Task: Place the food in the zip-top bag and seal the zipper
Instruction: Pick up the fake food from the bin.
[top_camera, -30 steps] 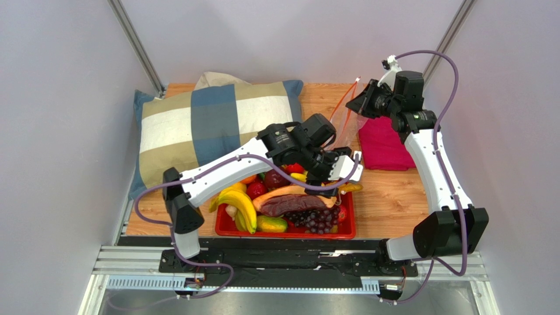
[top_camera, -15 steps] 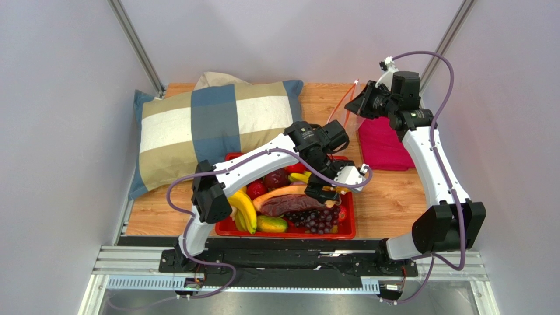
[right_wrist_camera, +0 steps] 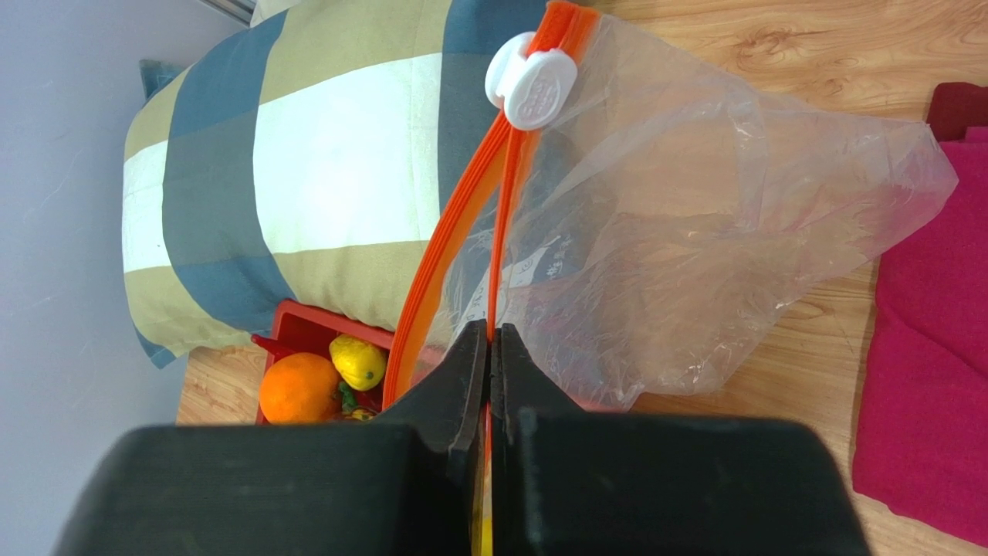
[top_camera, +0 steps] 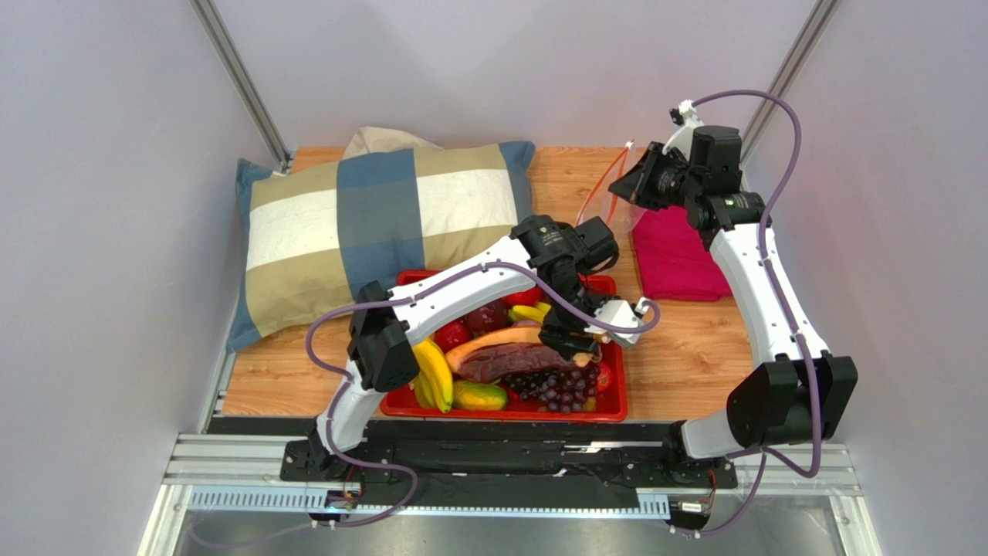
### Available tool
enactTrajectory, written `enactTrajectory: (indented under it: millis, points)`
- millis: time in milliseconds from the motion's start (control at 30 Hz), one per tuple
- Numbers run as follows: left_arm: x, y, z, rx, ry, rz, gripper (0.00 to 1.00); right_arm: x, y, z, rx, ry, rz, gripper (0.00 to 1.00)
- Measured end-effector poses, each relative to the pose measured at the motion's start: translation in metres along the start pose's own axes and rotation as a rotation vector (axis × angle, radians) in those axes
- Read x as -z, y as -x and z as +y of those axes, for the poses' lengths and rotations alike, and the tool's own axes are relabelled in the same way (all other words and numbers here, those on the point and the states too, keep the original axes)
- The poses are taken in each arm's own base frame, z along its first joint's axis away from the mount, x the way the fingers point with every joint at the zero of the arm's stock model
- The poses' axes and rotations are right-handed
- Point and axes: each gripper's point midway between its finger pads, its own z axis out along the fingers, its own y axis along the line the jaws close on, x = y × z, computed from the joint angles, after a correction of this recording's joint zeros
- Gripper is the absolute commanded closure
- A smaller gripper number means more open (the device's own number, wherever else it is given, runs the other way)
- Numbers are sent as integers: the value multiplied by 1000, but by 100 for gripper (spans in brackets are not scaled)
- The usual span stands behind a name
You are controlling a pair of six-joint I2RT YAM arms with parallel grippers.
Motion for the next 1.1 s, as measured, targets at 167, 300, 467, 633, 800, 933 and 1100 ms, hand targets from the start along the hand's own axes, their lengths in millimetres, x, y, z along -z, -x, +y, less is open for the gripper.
enactTrajectory:
  millis: [167,300,467,633,800,933,1100]
  points:
    - [0,0,0,-16,-4,1,47,0,0,0,0,0,0,100]
    - [1,0,6,-28,0,-4,63,0,0,0,-1,0,0,100]
    - [4,5,16,-53,16,-24,73,0,0,0,0,-1,0,100]
    - [16,21,20,-91,41,-68,87,-1,0,-1,-1,-1,1,100]
    - [29,34,22,-131,72,-99,100,-4,-2,-3,-9,-5,11,100]
    - [48,46,16,-160,109,-120,100,-5,-3,-3,-19,-6,14,100]
    - [94,69,-2,-219,193,-171,100,-5,-3,-2,-33,-4,14,100]
